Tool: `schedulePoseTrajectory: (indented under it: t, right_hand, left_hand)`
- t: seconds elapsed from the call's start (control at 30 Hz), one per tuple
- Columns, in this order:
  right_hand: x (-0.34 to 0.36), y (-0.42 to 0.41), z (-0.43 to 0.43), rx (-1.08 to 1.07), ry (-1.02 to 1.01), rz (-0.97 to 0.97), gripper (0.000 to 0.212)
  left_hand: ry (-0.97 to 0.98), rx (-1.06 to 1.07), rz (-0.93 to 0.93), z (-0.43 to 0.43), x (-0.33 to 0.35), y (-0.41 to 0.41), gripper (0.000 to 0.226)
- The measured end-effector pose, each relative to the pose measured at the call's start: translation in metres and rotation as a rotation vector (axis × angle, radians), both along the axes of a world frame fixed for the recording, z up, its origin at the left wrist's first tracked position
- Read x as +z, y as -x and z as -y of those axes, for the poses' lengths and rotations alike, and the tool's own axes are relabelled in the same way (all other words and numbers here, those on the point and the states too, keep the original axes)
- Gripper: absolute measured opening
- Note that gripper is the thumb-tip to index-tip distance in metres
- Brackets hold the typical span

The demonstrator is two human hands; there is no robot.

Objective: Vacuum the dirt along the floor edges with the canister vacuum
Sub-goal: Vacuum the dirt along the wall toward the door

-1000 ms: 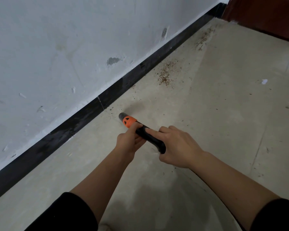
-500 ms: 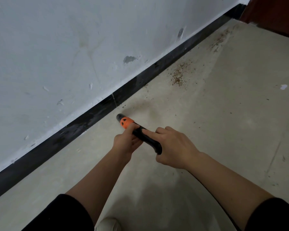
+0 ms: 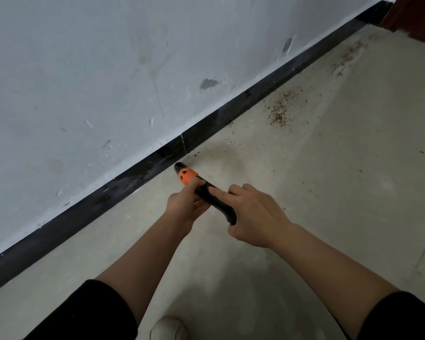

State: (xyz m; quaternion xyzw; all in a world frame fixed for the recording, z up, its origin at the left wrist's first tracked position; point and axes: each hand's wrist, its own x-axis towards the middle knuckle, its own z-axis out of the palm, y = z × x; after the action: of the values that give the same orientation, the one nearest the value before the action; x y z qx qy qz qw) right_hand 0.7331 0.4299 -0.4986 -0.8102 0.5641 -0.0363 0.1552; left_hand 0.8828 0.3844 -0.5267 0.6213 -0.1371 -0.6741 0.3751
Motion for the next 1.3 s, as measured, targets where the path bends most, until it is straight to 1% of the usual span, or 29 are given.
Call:
schedulePoseTrajectory:
  t: [0.3, 0.53, 0.97, 1.3]
  right_hand:
    - [0.005, 0.016, 0.003, -0.119, 0.018, -0.020, 0.076]
    - [0.006, 0.018, 0.003, -0.153, 0.010, -0.026, 0.077]
    - [0.008, 0.045, -0.010, -0.242, -0.020, -0.047, 0.076]
    - [0.007, 0.071, -0.009, -0.327, -0.027, -0.065, 0.079]
  left_hand:
    - [0.023, -0.085, 0.026, 0.017, -0.002, 0.028, 0.019]
    - [0.029, -0.104, 0.044, 0.021, 0.000, 0.035, 0.019]
    - [0.022, -0.178, -0.008, 0.017, -0.001, 0.068, 0.017]
    - [0.023, -0.263, -0.019, 0.027, -0.003, 0.101, 0.024]
